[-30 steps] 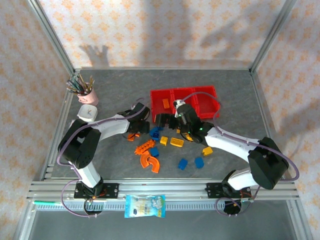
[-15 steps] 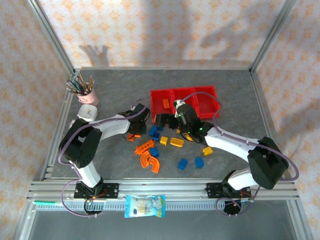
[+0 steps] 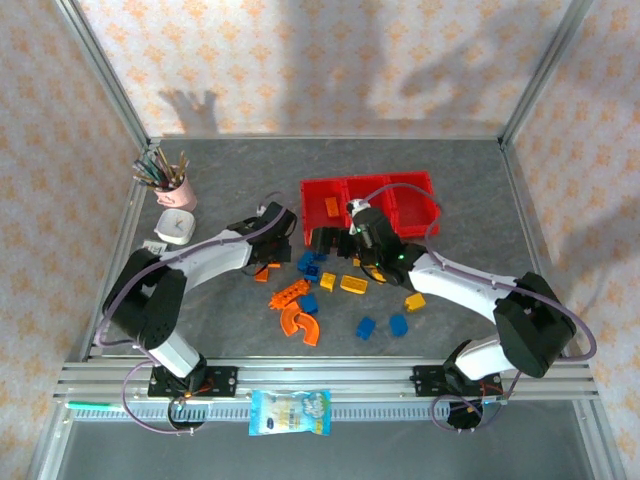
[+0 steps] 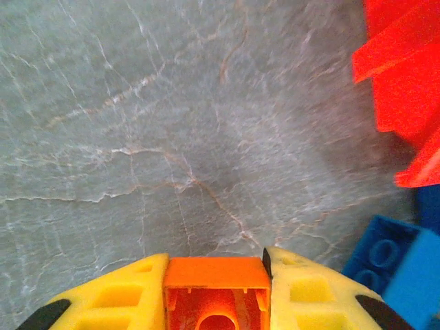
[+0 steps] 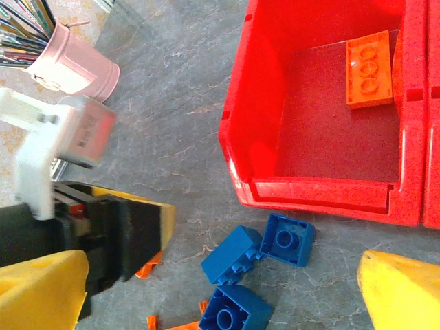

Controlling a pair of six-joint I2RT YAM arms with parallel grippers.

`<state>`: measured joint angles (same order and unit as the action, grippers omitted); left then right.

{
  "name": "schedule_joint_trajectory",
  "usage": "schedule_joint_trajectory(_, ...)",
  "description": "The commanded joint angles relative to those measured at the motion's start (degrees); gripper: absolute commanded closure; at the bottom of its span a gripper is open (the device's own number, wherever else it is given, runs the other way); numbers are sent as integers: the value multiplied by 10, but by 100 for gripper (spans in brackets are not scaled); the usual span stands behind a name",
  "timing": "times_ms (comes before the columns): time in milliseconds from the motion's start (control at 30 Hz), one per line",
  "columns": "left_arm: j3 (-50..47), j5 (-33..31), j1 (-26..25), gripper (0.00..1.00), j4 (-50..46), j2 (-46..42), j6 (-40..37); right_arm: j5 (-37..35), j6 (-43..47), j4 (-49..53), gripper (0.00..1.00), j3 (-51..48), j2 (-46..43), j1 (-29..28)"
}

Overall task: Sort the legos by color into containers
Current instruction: Place the lego in the container.

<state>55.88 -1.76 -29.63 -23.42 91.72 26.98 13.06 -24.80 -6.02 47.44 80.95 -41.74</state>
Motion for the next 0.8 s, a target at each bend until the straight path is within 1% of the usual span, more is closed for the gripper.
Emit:
schedule_joint_trajectory(0, 39, -21, 1, 81, -25, -35, 22, -18, 16, 15, 0, 24, -23, 13)
schedule_joint_trajectory(167, 83, -10, -1, 84, -19, -67, 41, -6, 18, 25, 0, 28, -33, 37)
schedule_joint_trajectory(300, 134, -3, -9, 85, -8, -60, 52, -4, 25, 31, 0, 30, -38, 57)
schedule_joint_trajectory(467, 214, -6, -21, 86, -4, -2, 60, -5, 33, 31, 0, 33, -40, 77)
schedule_joint_trajectory(767, 362, -17, -36, 87, -13, 150, 62, -12, 34, 27, 0, 40, -28, 121)
